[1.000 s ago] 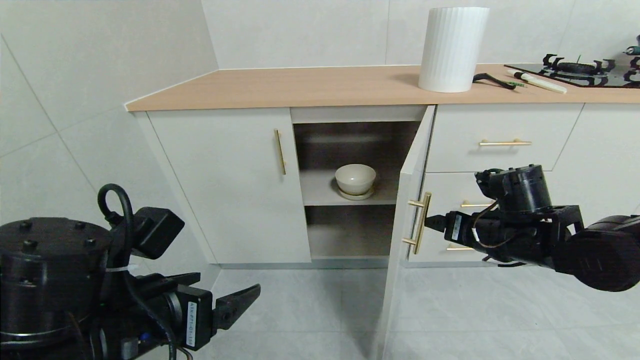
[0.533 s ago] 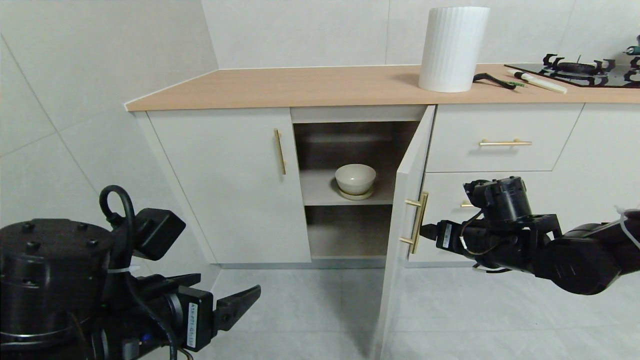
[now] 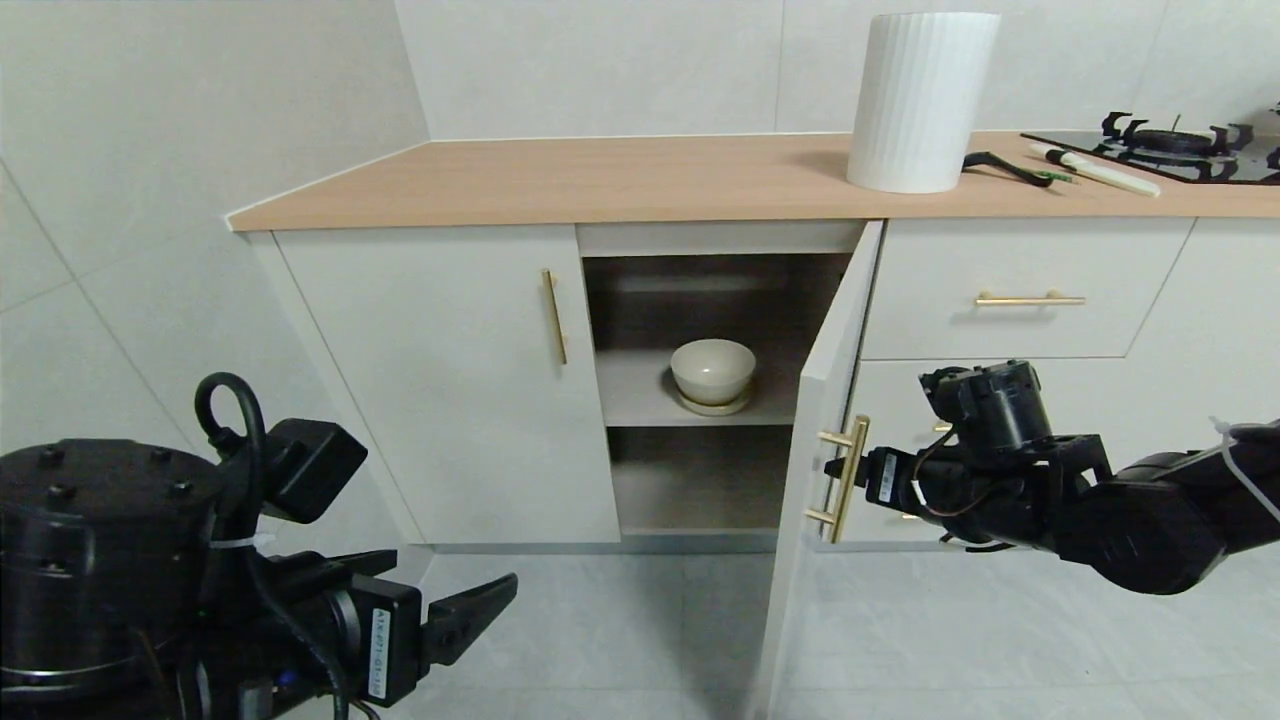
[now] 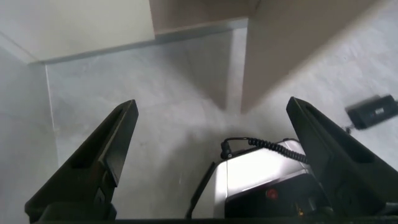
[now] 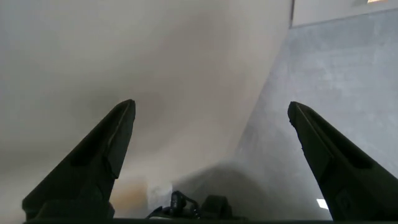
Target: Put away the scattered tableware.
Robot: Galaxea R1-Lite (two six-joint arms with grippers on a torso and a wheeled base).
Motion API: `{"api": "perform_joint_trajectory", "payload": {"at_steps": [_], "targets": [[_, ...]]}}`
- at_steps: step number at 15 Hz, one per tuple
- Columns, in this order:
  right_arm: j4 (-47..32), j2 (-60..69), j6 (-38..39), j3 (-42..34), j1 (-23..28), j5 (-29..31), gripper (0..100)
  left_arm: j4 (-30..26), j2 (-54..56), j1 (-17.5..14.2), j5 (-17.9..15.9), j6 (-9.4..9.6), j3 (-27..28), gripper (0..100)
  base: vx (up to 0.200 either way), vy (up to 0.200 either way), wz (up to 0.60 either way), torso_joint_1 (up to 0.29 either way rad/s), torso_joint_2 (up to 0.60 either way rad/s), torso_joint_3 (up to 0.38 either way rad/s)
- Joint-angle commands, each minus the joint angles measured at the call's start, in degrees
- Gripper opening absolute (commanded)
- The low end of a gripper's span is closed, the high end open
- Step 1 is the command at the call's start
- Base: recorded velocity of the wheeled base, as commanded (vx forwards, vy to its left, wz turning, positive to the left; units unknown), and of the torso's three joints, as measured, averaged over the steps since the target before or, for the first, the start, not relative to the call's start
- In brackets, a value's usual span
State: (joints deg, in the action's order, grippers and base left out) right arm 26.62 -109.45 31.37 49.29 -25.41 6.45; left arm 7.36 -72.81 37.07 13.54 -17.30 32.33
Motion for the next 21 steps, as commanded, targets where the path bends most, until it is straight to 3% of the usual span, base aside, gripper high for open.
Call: {"api": "perform_joint_trajectory", "payload": {"at_steps": [1,5,9,12,21], "targets": [[0.8,-0.59,0.63,0.02,-0.7,-0.12,100,0.02,0.04,0.02,-0.01,-0.02,0.1,100,0.2,0.0,0.0,0.007,0.01,0.002],[3.7,-2.0,2.38,0.2,-1.58,-0.03,100,0.02,-0.13,0.02,-0.01,-0.02,0.1,100,0.2,0.0,0.0,-0.002,0.0,0.005],[11.52,-5.51,5.11,0.64,-2.28,2.78,100,0.02,-0.31,0.02,0.08,-0.02,0.1,100,0.2,0.0,0.0,0.002,0.0,0.0],[14.86,-7.1,6.78,1.43,-2.28,4.36,100,0.11,-0.31,-0.07,0.17,-0.1,0.1,100,0.0,0.0,0.0,0.0,0.0,0.0],[15.04,-11.49,11.52,8.9,-0.61,13.24,100,0.02,-0.13,-0.07,0.17,-0.02,0.01,100,0.0,0.0,0.0,0.0,0.0,0.0]]}}
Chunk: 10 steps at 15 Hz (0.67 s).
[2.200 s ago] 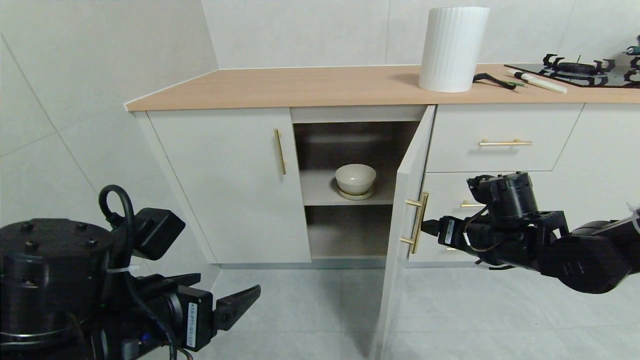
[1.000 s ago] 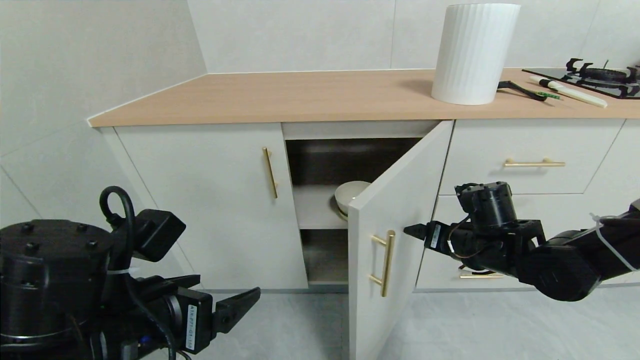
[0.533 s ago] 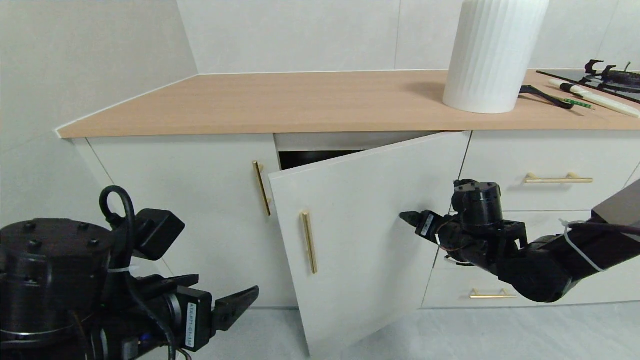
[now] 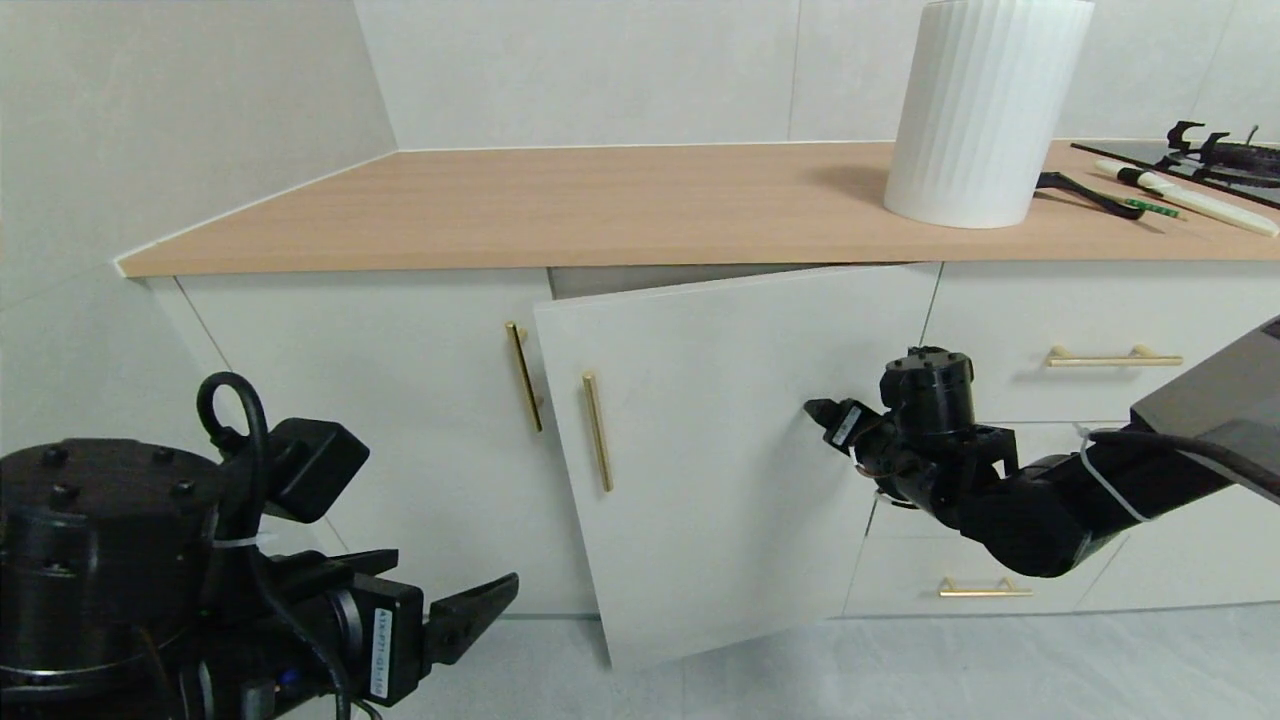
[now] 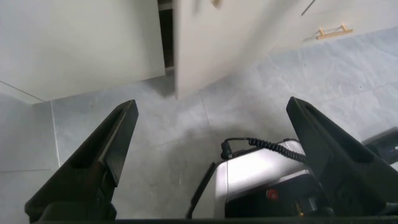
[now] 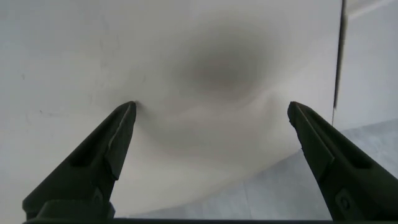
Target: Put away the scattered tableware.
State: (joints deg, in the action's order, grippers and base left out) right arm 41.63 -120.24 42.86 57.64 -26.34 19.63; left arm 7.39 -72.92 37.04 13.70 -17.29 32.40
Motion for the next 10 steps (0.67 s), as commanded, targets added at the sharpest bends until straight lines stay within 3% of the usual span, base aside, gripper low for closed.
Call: {"api": "perform_joint_trajectory", "payload": {"at_steps": [1,10], "targets": [[0.29,-1.05,0.12,1.16,0.5,0.5,100,0.08,-0.11,-0.03,0.01,-0.03,-0.06,100,0.0,0.0,0.0,0.0,0.0,0.0],[0.21,-5.01,1.7,6.87,2.61,7.36,100,0.0,-0.29,-0.03,0.01,-0.03,-0.15,100,0.0,0.0,0.0,0.0,0.0,0.0]]}}
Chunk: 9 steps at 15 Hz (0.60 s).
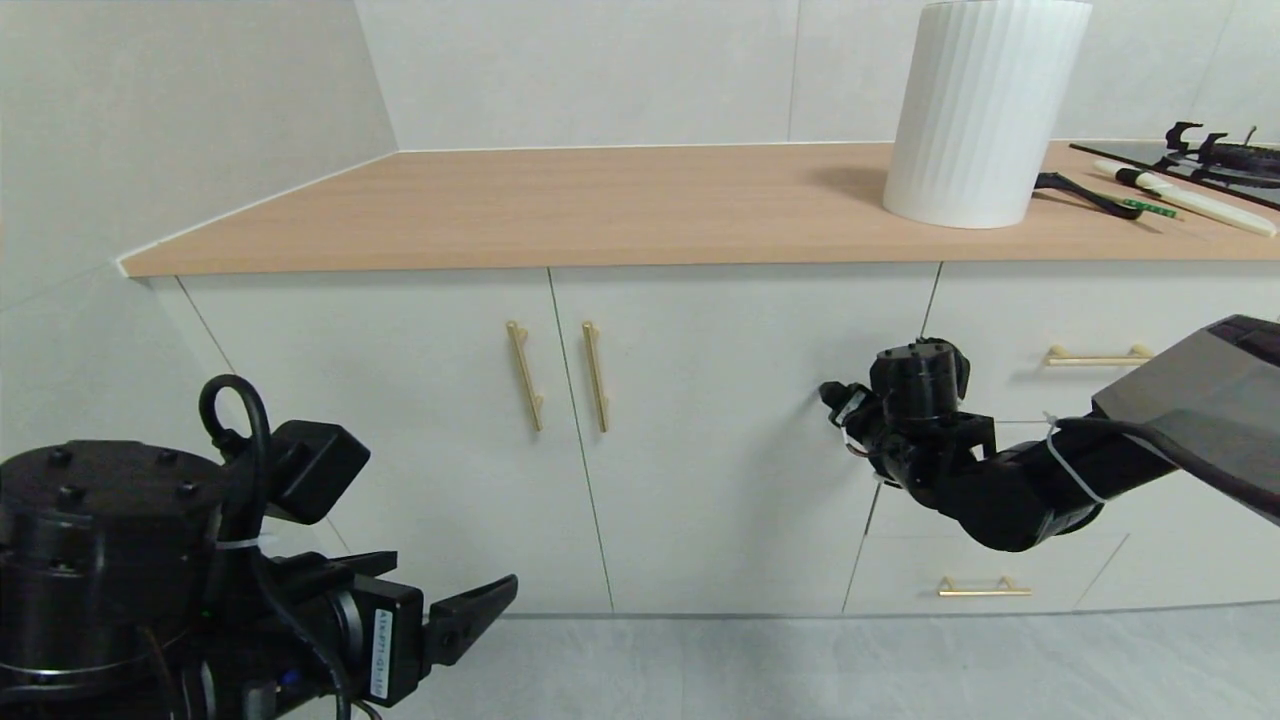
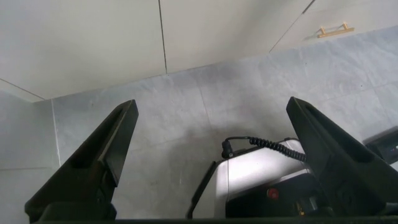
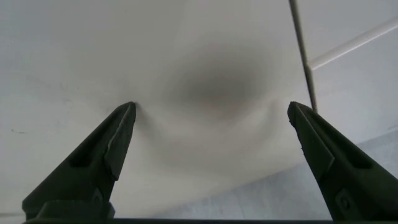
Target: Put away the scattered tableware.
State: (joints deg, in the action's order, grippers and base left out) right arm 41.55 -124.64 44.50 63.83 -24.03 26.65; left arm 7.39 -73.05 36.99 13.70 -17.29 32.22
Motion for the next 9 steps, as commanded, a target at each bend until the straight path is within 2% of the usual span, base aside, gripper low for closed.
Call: {"api": "perform_joint_trajectory", "payload": {"at_steps": [1,5,8,9], "targets": [[0.29,-0.52,0.06,0.77,0.65,0.33,100,0.0,-0.17,0.02,0.01,-0.03,0.04,100,0.0,0.0,0.0,0.0,0.0,0.0],[0.11,2.12,0.06,-1.95,0.74,-0.81,100,0.08,-0.17,0.02,0.01,-0.03,0.04,100,0.0,0.0,0.0,0.0,0.0,0.0],[0.2,15.74,-1.34,-12.85,0.39,-11.97,100,0.43,0.01,-1.57,0.01,-0.12,0.39,100,0.0,0.0,0.0,0.0,0.0,0.0],[0.2,20.84,-4.42,-16.02,0.65,-13.29,100,0.7,0.45,-2.62,0.1,-0.03,0.56,100,0.0,0.0,0.0,0.0,0.0,0.0]]}}
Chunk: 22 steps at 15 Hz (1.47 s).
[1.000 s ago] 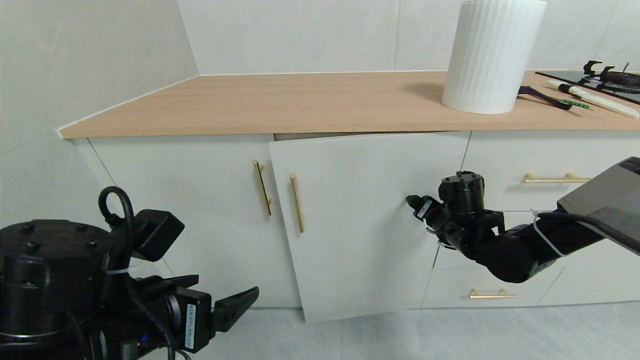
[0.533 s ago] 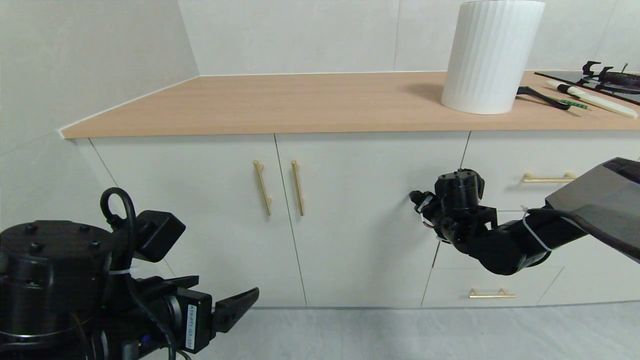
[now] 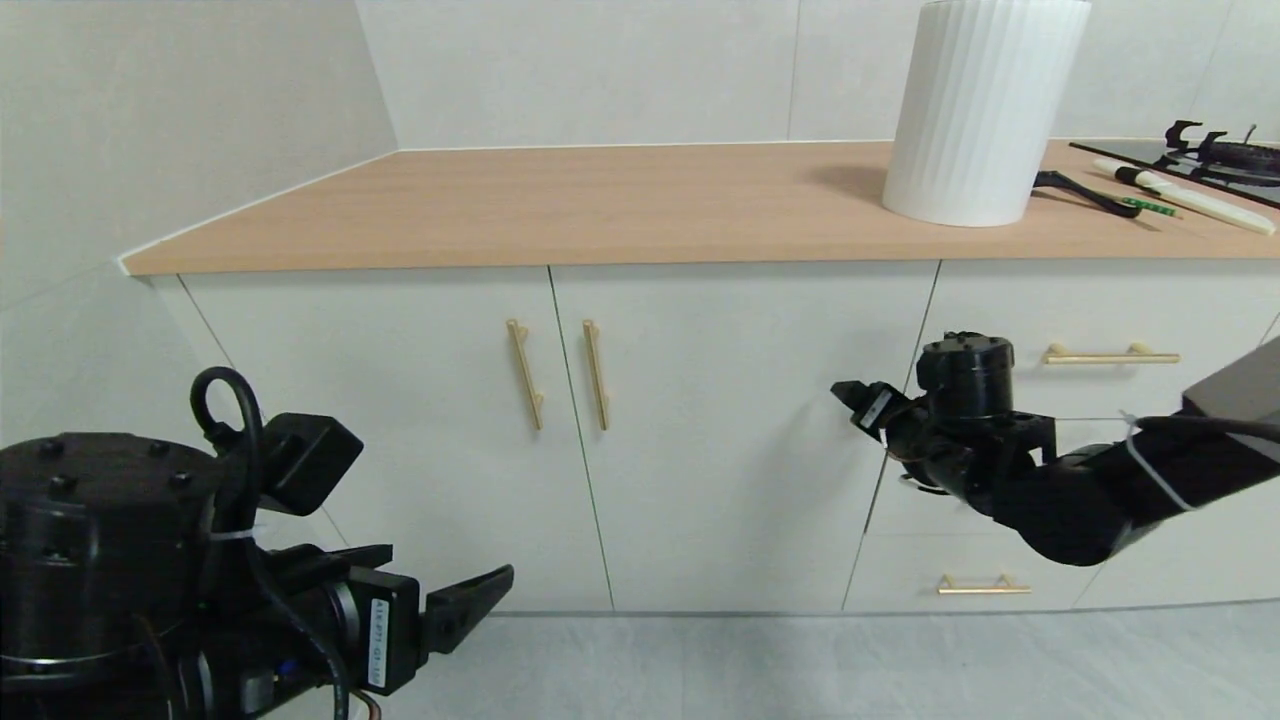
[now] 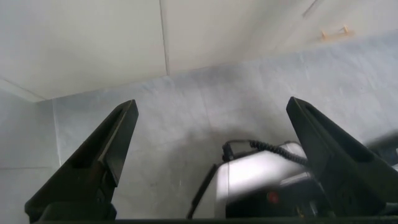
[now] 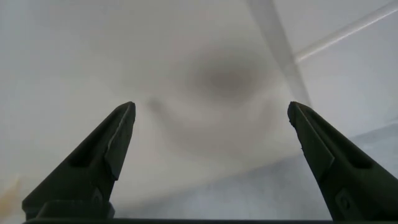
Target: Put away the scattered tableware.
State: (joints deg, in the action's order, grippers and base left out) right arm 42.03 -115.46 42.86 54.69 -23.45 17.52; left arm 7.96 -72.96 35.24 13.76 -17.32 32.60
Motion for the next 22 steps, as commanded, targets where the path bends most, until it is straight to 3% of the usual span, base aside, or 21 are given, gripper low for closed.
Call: {"api": "perform_joint_trajectory", "payload": {"at_steps": [1,2,3,4,5,6,8,11,12,13,14,15,16,17,18,19,20,22], "targets": [[-0.2,16.67,-7.88,-10.3,0.43,-4.07,100,1.36,1.42,-2.28,0.48,0.01,0.19,100,0.0,0.0,0.0,0.0,0.0,0.0],[-0.11,21.77,-12.89,-13.99,0.95,-3.98,100,2.76,2.47,-4.39,1.35,0.1,0.1,100,0.0,0.0,0.0,0.0,0.0,0.0],[-0.11,21.77,-12.89,-13.99,0.95,-3.98,100,2.76,2.47,-4.39,1.35,0.1,0.1,100,0.0,0.0,0.0,0.0,0.0,0.0],[-0.11,32.31,-17.37,-20.76,1.13,-4.25,100,4.52,5.64,-7.47,4.96,0.01,-1.4,100,0.0,0.0,0.0,0.0,0.0,0.0],[-0.29,36.79,-18.25,-23.49,1.39,-4.51,100,4.7,7.39,-8.26,7.24,0.01,-2.98,100,0.0,0.0,0.0,0.0,0.0,0.0],[-0.2,44.97,-21.15,-29.11,3.86,-3.81,100,4.61,13.72,-8.88,10.14,0.1,-7.55,100,0.0,0.0,0.0,0.0,0.0,0.0],[-1.16,58.68,-26.95,-36.14,10.89,-6.27,100,4.34,25.59,-9.58,10.49,0.98,-12.82,100,0.0,0.0,0.0,0.0,0.0,0.0],[-7.93,72.92,-31.26,-40.1,19.32,-10.84,100,0.3,40.7,-10.99,10.49,8.09,-14.93,100,0.0,0.0,0.0,0.0,0.0,0.0],[-15.58,80.39,-33.19,-40.01,20.99,-10.84,100,-4.44,46.24,-13.09,10.32,10.73,-14.58,100,0.0,0.0,0.0,0.0,0.0,0.0],[-21.03,87.07,-34.6,-39.83,20.91,-10.84,100,-7.26,50.46,-13.36,10.32,11.43,-14.58,100,0.0,0.0,0.0,0.0,0.0,0.0],[-21.03,87.07,-34.6,-39.83,20.91,-10.84,100,-7.26,50.46,-13.36,10.32,11.43,-14.58,100,0.0,0.0,0.0,0.0,0.0,0.0],[-27.62,94.63,-37.94,-39.75,20.91,-10.84,100,-10.33,54.68,-14.24,10.32,12.05,-14.67,100,0.0,0.0,0.0,0.0,0.0,0.0],[-35.44,104.21,-42.95,-39.75,20.91,-10.75,100,-14.02,60.13,-17.31,10.32,12.31,-15.55,100,0.0,0.0,0.0,0.0,0.0,0.0],[-35.44,104.21,-42.95,-39.75,20.91,-10.75,100,-14.02,60.13,-17.31,10.32,12.31,-15.55,100,0.0,0.0,0.0,0.0,0.0,0.0],[-39.92,110.97,-45.32,-40.01,21.52,-10.31,100,-14.73,65.05,-21.97,10.14,14.16,-18.71,100,0.0,0.0,0.0,0.0,0.0,0.0],[-41.33,113.35,-45.94,-40.36,22.66,-10.14,100,-14.64,67.42,-23.99,10.14,16.18,-20.91,100,0.0,0.0,0.0,0.0,0.0,0.0],[-43.18,115.46,-46.2,-40.54,23.54,-10.05,100,-13.67,67.51,-25.93,10.93,17.06,-23.46,100,0.0,0.0,0.0,0.0,0.0,0.0],[-42.91,115.46,-45.94,-42.65,23.54,-7.67,100,-7.26,67.42,-28.3,14.01,16.97,-29.7,100,0.0,0.0,0.0,0.0,0.0,0.0]]}}
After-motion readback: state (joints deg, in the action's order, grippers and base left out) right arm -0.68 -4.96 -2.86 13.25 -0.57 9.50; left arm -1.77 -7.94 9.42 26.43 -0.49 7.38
